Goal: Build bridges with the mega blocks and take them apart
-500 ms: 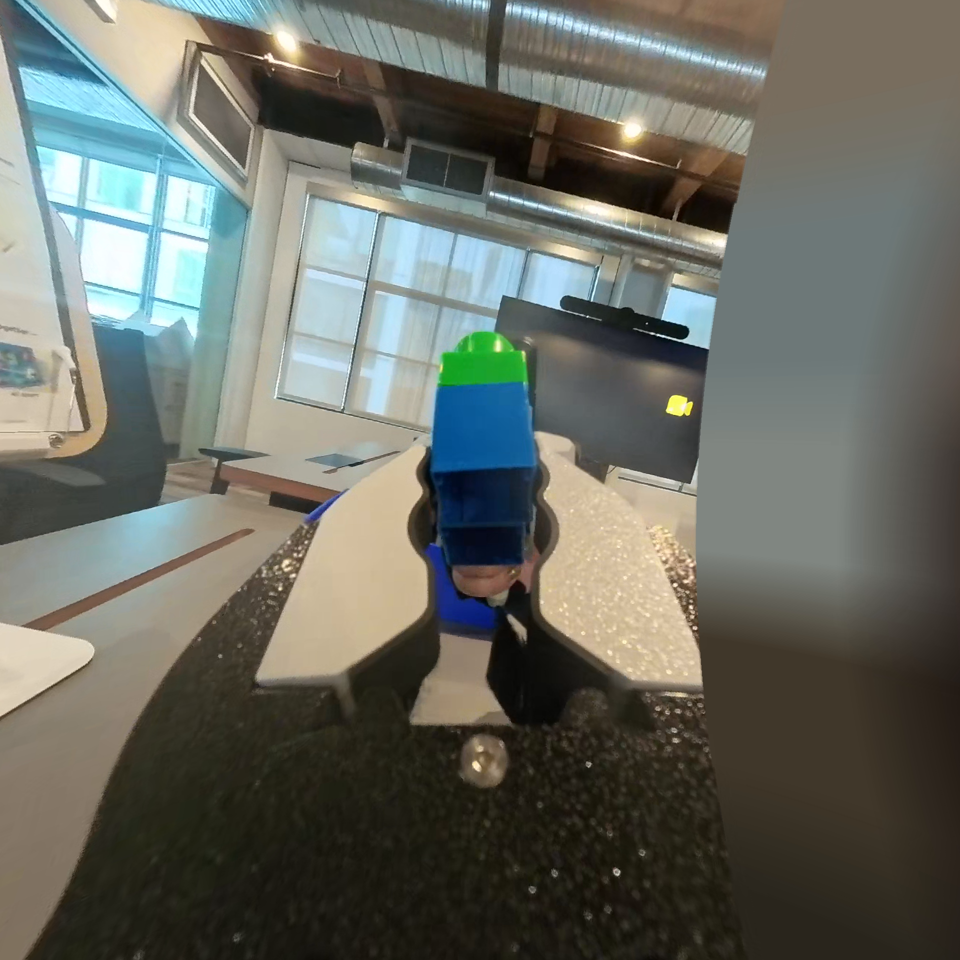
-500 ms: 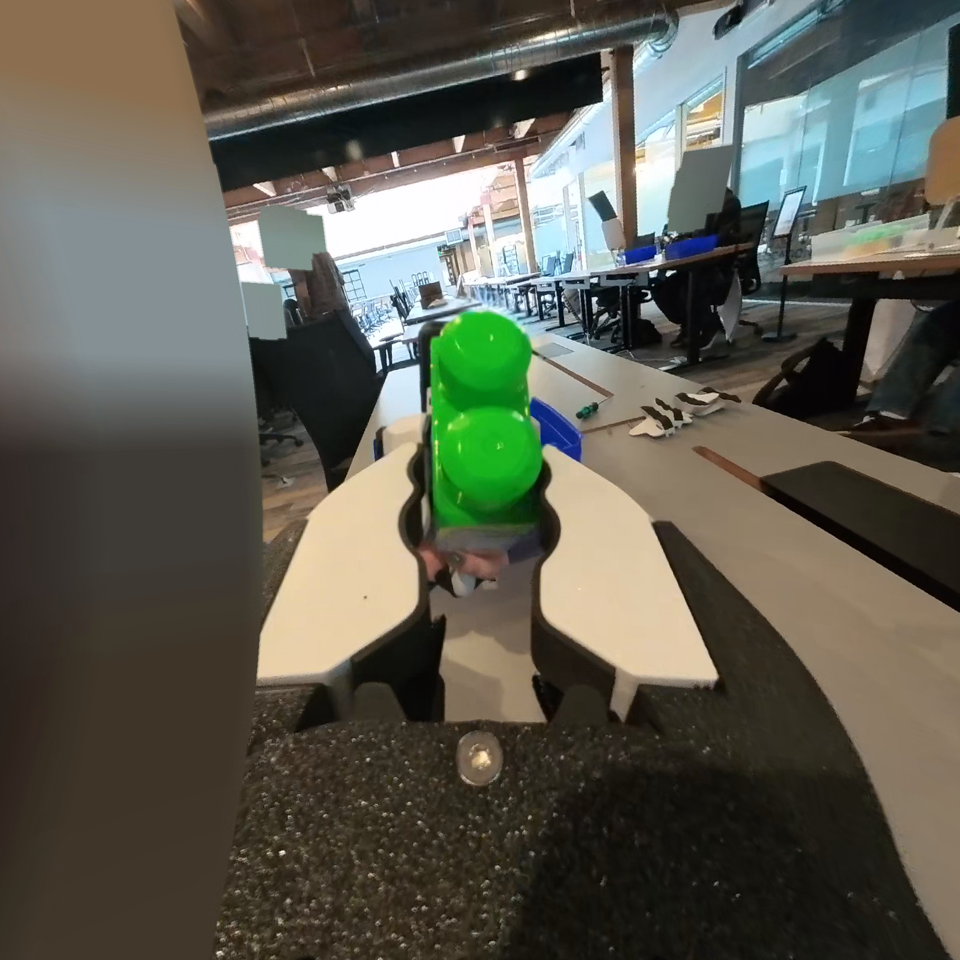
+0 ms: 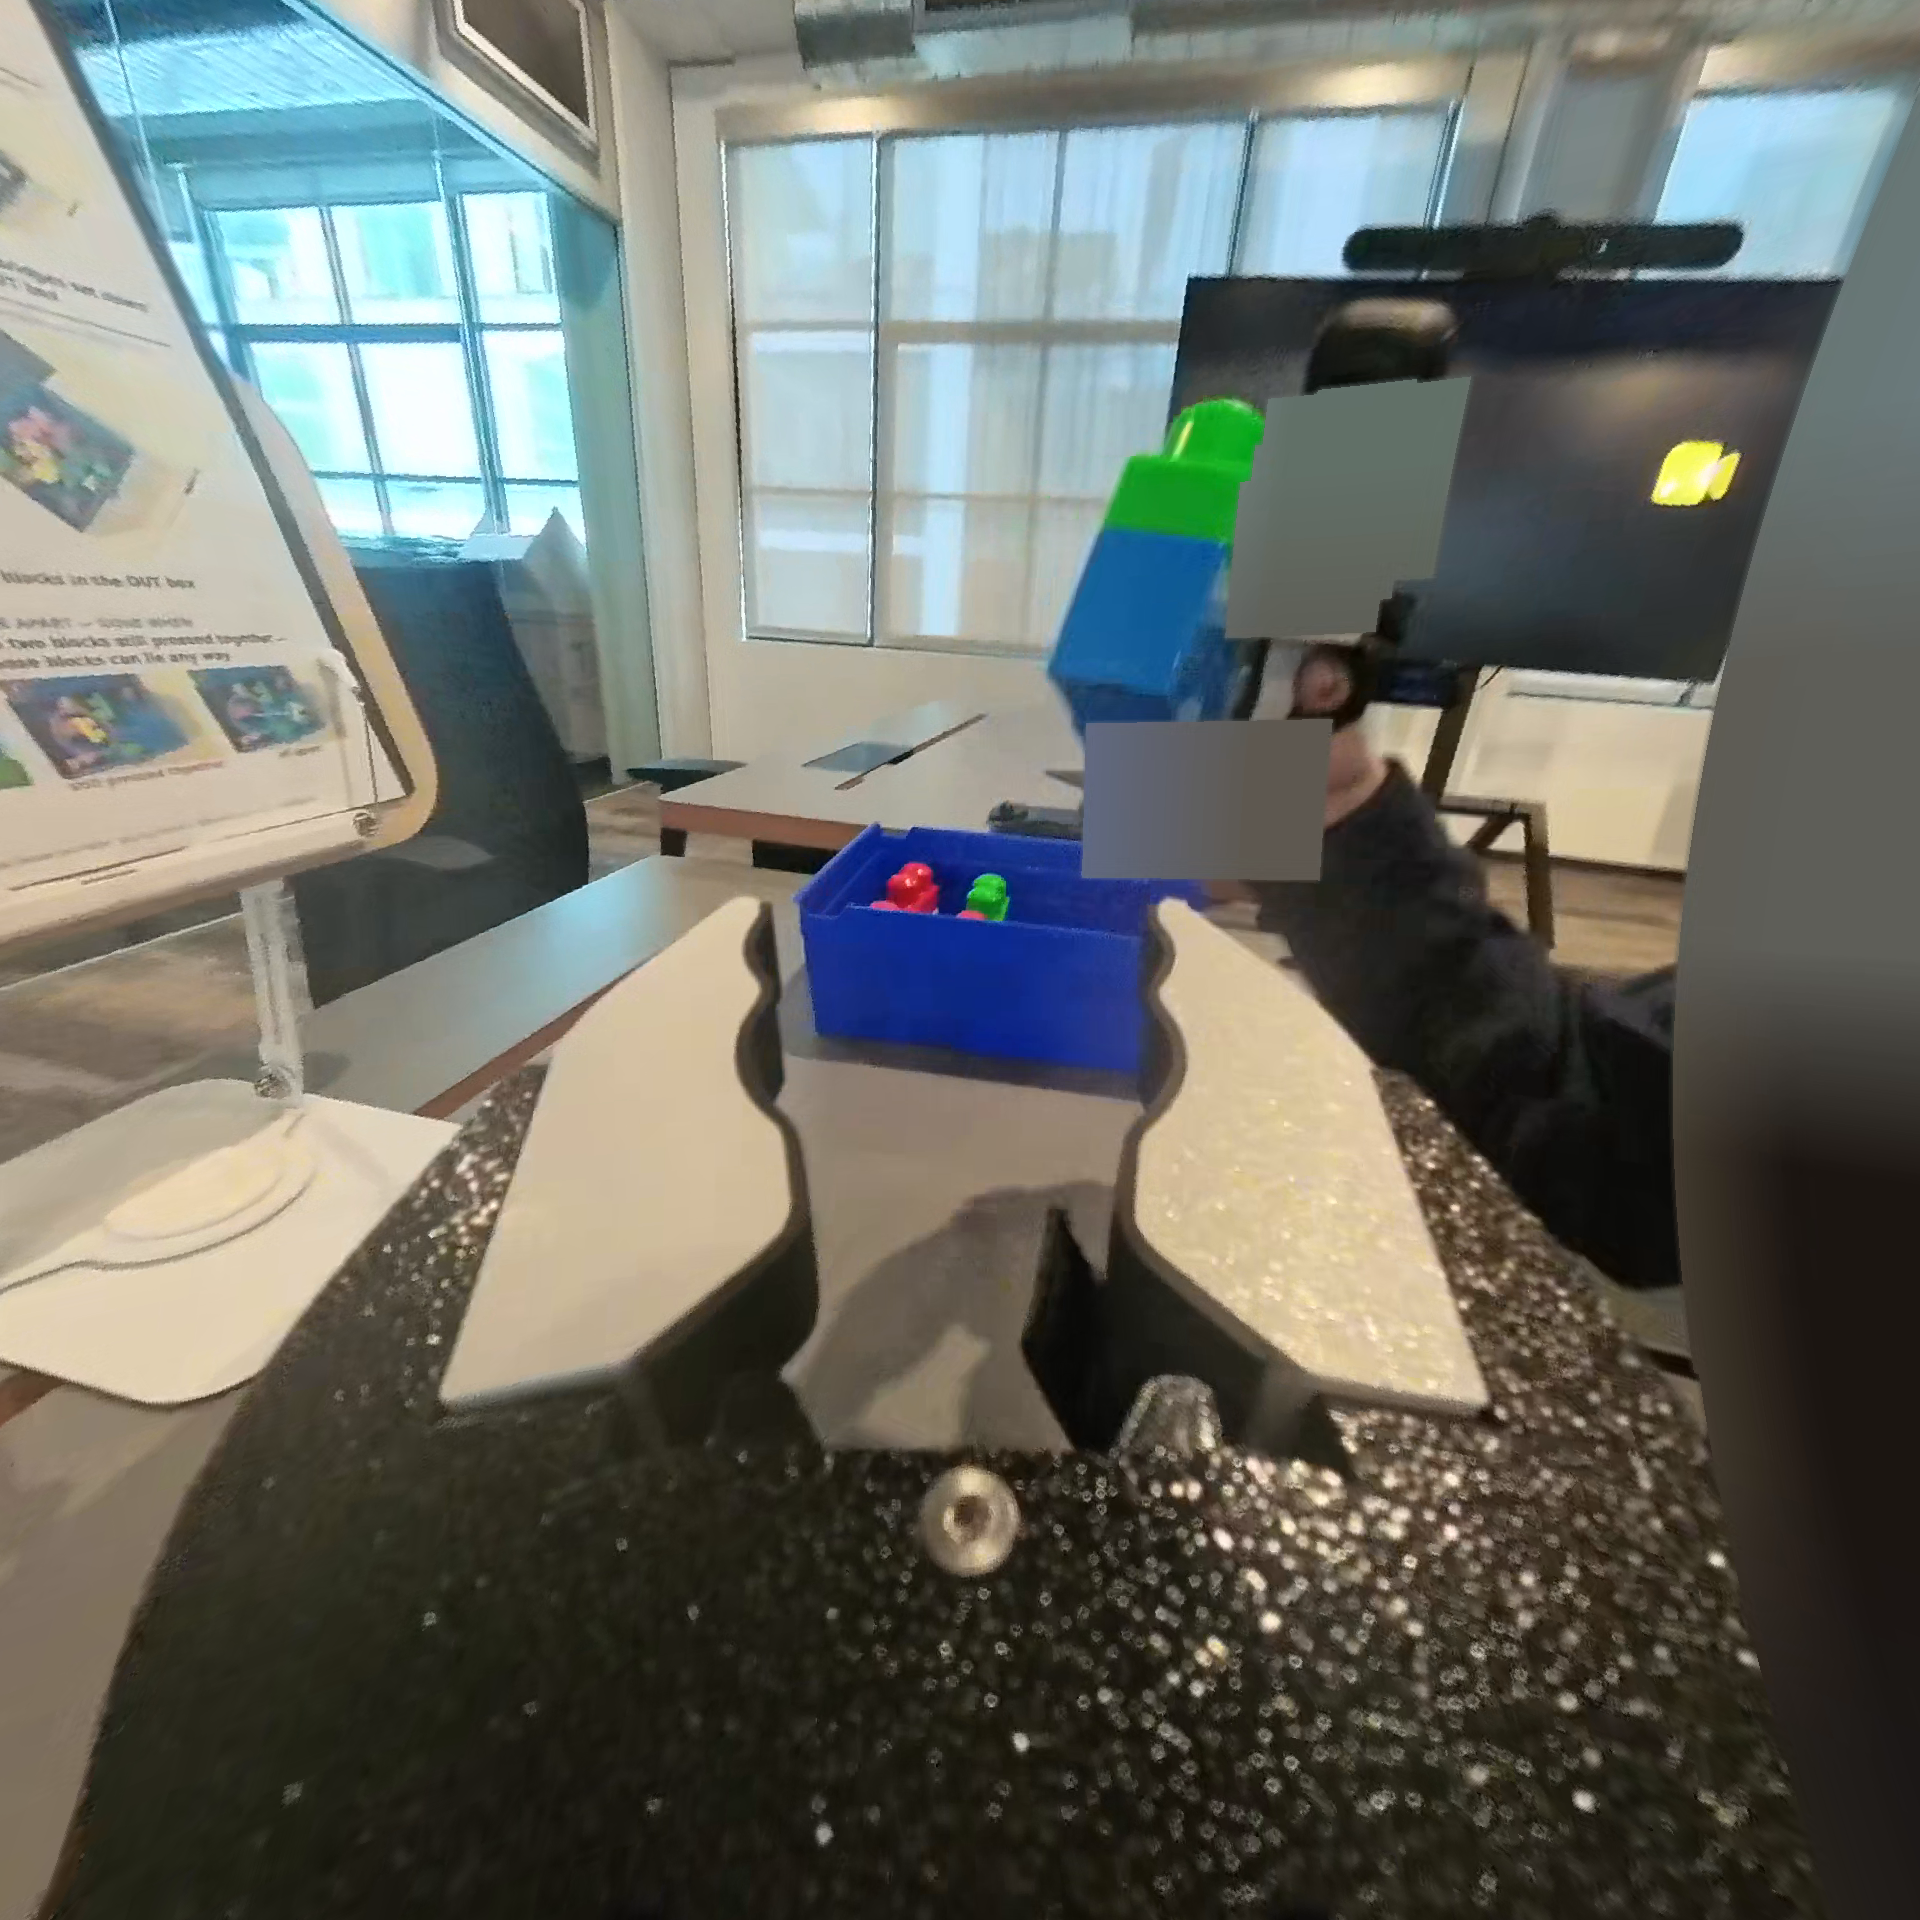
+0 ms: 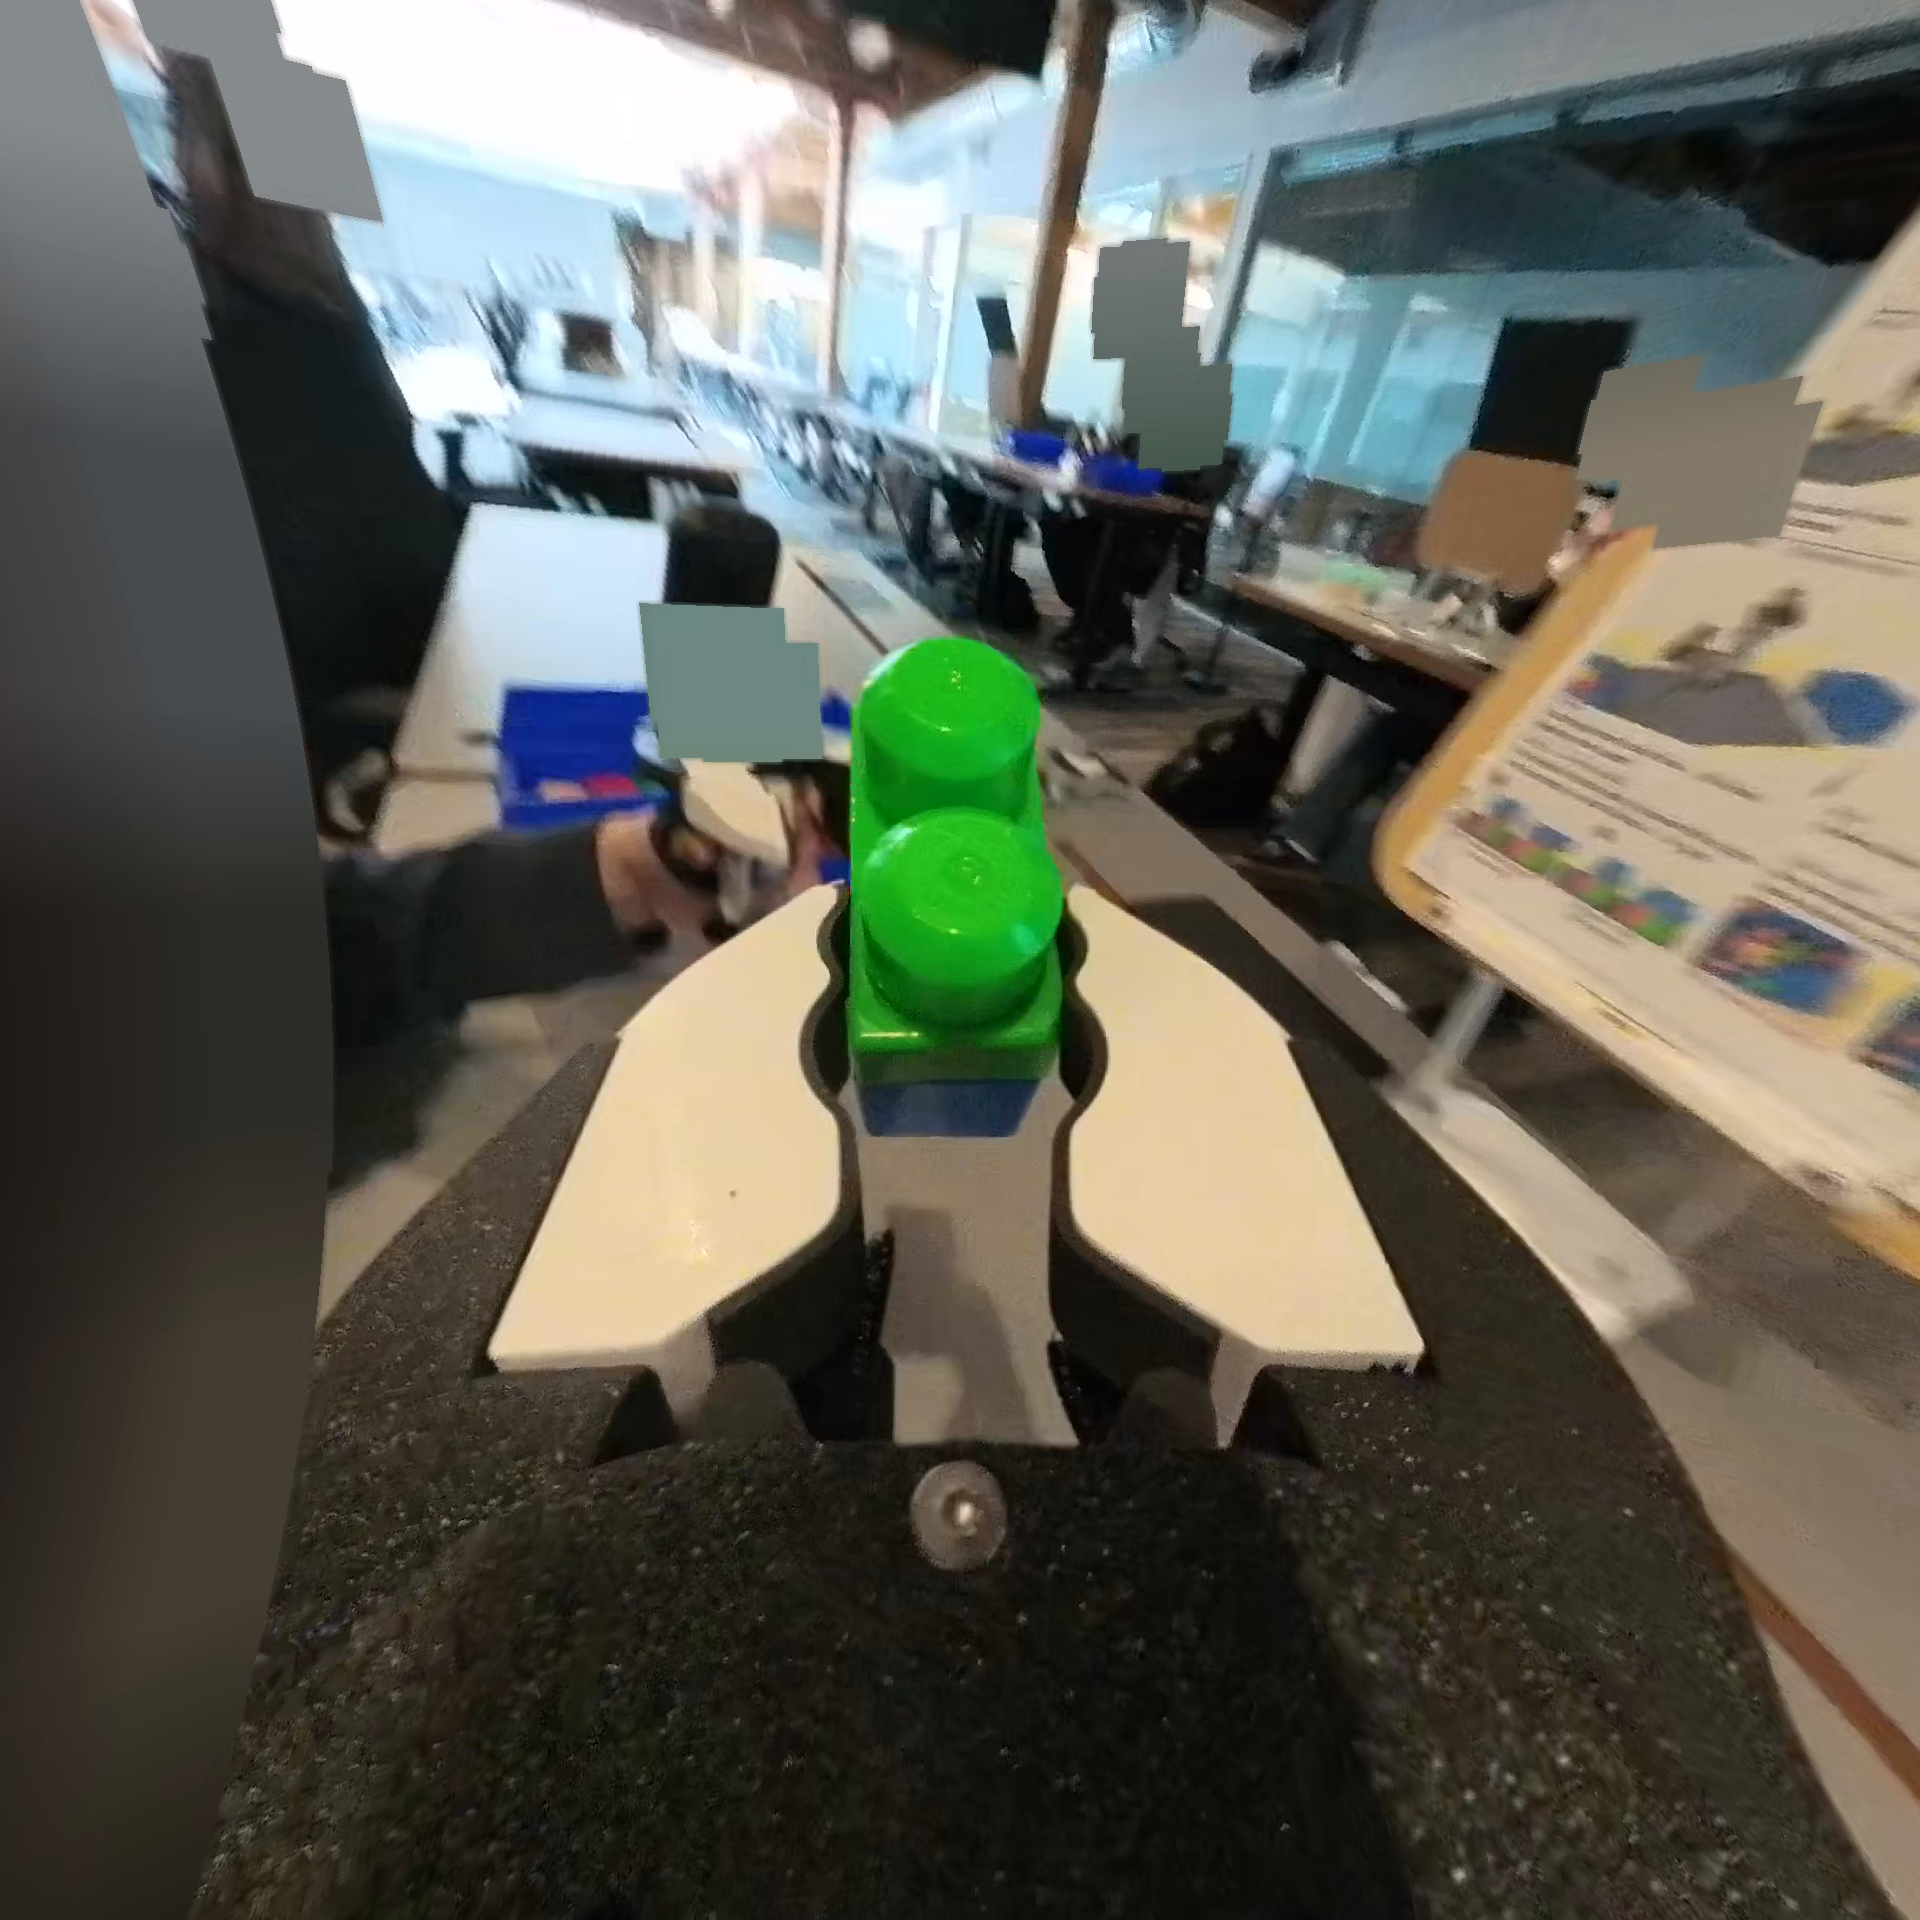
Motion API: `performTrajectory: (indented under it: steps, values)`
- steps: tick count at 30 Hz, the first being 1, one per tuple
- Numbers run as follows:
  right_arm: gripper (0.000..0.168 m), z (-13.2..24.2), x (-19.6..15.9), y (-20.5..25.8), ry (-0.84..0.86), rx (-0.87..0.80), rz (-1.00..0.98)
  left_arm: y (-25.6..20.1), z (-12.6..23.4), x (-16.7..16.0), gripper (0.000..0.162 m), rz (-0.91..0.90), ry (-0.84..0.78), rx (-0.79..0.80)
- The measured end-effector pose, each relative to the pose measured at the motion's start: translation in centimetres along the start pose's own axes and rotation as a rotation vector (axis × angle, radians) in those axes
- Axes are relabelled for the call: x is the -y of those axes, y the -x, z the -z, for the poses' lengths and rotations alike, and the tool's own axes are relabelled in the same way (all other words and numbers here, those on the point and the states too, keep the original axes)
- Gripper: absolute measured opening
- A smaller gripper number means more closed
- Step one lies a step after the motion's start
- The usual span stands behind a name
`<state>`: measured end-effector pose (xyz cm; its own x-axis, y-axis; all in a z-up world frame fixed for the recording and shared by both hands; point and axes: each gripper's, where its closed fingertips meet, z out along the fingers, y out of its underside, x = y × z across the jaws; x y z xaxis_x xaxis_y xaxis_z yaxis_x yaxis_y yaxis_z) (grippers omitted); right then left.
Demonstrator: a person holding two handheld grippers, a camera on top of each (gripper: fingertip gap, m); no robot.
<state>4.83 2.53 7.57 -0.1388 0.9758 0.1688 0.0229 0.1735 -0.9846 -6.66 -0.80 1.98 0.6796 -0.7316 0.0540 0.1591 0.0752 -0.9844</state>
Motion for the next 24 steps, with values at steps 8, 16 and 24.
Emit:
performTrajectory:
  steps: [8,16,24]
  values:
    - [0.037,16.8,-8.2,-7.1,0.474,-0.109,0.104,-0.4,-2.0,-3.6,0.056,0.019,0.094,-0.021]
    - [0.037,20.4,-18.4,-8.1,0.551,0.075,0.037,-1.5,-4.3,-9.3,0.053,0.011,0.232,0.028]
    - [0.037,24.2,-20.6,-9.6,0.605,0.075,0.011,-2.8,-4.7,-9.6,0.048,-0.082,0.212,0.16]
